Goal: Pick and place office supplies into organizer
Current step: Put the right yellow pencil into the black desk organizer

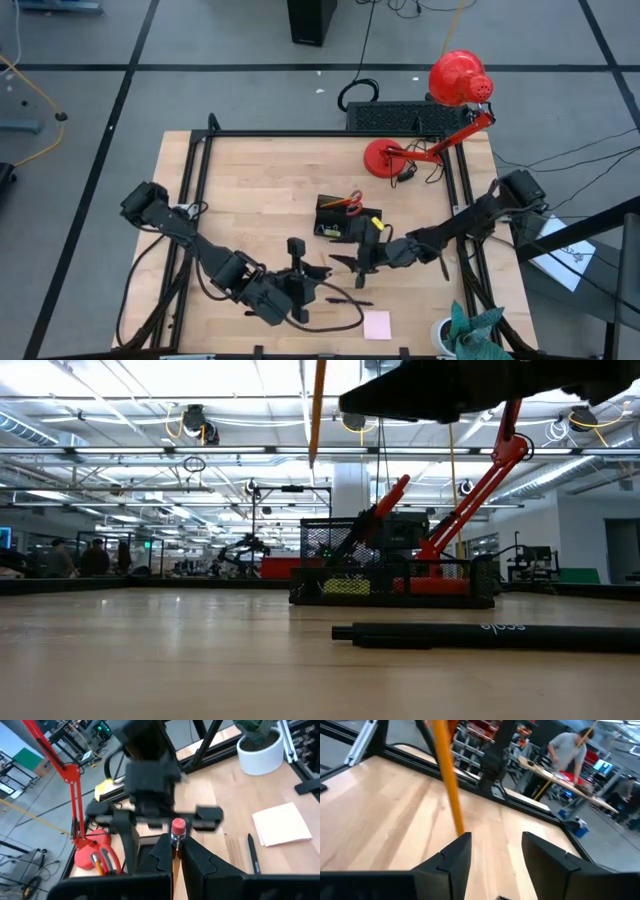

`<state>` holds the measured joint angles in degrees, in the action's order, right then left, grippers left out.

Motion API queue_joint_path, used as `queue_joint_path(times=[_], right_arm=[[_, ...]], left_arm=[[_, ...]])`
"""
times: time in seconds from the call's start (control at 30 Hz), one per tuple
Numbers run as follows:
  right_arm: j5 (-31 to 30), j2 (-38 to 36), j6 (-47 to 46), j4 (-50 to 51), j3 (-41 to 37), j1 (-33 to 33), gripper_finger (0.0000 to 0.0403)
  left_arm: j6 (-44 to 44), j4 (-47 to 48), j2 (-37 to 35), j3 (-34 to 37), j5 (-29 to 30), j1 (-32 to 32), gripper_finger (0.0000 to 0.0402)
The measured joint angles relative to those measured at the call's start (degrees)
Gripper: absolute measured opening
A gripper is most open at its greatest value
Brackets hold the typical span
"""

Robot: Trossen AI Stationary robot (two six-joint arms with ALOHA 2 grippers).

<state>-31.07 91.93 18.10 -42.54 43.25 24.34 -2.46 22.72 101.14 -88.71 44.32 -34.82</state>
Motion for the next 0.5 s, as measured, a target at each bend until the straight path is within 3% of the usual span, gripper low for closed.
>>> queue_joint_path(times=[0.17,0.33,0.5], right_arm=[[1.2,-7.5,-2.6,3.8,-2.4,2.9,0.0129],[5.8,-15.1,-6.5,9.7,-5.0,5.2,0.0022],[7.3,-19.8,-12.7,10.7,-9.4,8.0,0.0006]], left_arm=[[0.7,2.9,0.0,0.0,0.8,-0.6,0.001],[-1.7,5.0,-0.1,0.0,0.7,-0.1,0.0009],[-5.7,4.4,-3.3,0.1,-1.8,2.9,0.0009]])
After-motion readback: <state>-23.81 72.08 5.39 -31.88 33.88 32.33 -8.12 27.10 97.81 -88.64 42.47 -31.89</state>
